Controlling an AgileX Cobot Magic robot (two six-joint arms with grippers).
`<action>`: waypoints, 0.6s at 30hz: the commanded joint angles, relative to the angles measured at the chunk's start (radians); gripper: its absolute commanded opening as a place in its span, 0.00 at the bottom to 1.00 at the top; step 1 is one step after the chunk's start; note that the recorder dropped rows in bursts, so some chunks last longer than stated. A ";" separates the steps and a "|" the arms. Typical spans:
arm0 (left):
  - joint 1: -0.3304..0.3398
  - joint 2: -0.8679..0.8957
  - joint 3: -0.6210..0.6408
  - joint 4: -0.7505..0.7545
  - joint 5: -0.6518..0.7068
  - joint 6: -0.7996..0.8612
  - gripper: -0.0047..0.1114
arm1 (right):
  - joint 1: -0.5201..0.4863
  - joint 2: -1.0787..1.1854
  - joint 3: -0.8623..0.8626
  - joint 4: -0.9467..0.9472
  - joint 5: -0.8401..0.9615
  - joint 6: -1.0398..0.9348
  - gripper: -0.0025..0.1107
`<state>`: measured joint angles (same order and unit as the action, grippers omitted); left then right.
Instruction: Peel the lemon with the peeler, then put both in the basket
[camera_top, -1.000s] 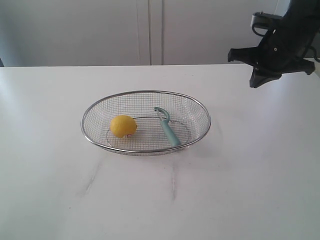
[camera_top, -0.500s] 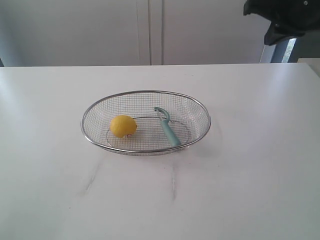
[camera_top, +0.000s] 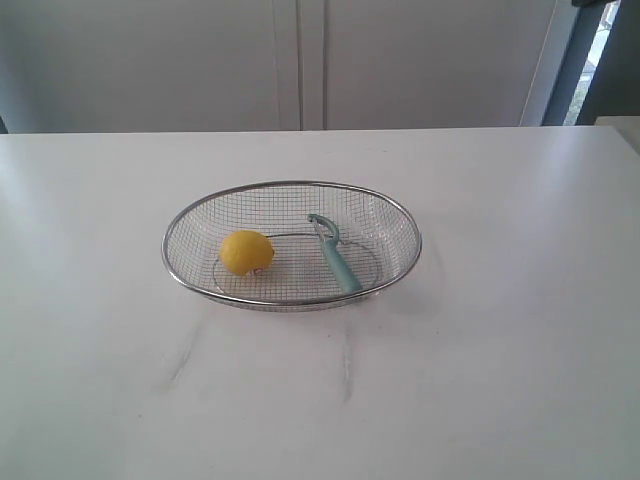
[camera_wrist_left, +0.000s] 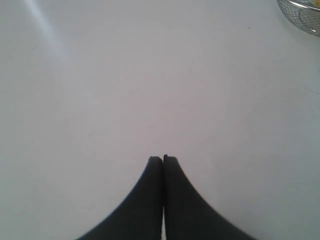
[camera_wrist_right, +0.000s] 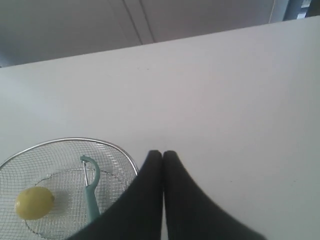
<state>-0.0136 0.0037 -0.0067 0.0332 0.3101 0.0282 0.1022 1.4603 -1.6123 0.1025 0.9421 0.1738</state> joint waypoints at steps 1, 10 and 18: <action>0.003 -0.004 0.007 -0.001 -0.004 0.000 0.04 | -0.004 -0.076 -0.004 -0.042 -0.017 -0.064 0.02; 0.003 -0.004 0.007 -0.001 -0.004 0.000 0.04 | -0.004 -0.239 0.060 -0.130 0.001 -0.155 0.02; 0.003 -0.004 0.007 -0.001 -0.004 0.000 0.04 | -0.010 -0.398 0.322 -0.172 -0.167 -0.155 0.02</action>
<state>-0.0136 0.0037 -0.0067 0.0332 0.3101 0.0282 0.1022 1.1071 -1.3644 -0.0548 0.8547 0.0328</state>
